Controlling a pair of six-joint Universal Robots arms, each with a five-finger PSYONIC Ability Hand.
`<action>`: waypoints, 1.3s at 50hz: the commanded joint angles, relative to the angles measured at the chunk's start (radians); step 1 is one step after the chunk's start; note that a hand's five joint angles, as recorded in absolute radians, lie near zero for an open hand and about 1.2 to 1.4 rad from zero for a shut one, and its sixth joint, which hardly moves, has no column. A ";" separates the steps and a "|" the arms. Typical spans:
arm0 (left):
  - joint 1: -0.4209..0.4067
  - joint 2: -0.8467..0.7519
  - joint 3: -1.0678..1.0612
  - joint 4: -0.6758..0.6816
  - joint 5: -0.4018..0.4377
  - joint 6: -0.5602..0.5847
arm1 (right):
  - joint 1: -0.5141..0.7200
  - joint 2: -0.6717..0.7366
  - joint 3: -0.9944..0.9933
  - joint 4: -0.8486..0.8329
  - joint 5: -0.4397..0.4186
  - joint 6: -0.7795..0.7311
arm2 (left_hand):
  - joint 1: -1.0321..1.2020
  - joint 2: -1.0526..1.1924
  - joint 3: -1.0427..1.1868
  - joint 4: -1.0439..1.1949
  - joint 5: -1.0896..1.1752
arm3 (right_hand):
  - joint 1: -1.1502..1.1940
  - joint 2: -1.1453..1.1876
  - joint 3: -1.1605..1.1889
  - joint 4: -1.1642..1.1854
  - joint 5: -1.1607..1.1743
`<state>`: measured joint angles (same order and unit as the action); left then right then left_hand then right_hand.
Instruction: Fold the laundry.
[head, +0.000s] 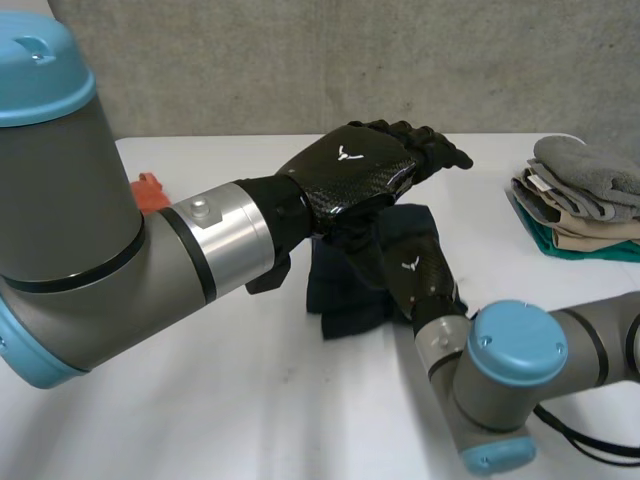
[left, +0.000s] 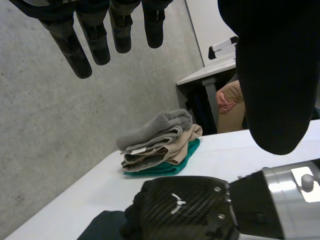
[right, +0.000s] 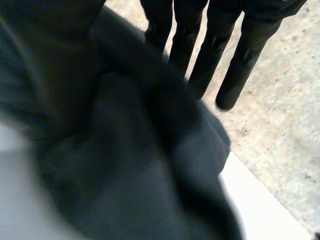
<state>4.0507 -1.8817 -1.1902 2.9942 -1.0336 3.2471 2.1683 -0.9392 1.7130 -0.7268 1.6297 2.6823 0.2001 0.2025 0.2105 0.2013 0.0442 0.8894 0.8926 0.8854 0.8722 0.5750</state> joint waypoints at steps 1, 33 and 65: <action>0.002 0.042 -0.008 0.022 -0.002 0.000 | -0.065 -0.052 -0.105 0.015 -0.063 0.013 | -0.007 -0.010 -0.018 -0.008 -0.026 | 0.507 0.504 0.511 0.524 0.647; 0.007 0.087 0.037 0.126 -0.040 -0.098 | -0.896 0.253 -0.874 0.360 -0.624 0.350 | -0.010 -0.013 -0.021 -0.011 -0.029 | 0.507 0.504 0.511 0.524 0.647; -0.021 0.044 0.026 0.126 -0.045 -0.098 | -0.989 0.085 -0.734 0.385 -0.769 0.369 | -0.004 -0.007 -0.015 -0.005 -0.023 | -0.715 -0.718 -0.711 -0.698 -0.575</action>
<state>4.0359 -1.8392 -1.1637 3.1201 -1.0770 3.1501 1.2020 -0.7802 0.9403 -0.3636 0.8534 3.0568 0.2001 0.2025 0.2105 0.2013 0.0442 0.2900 0.2848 0.2843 0.2768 0.0989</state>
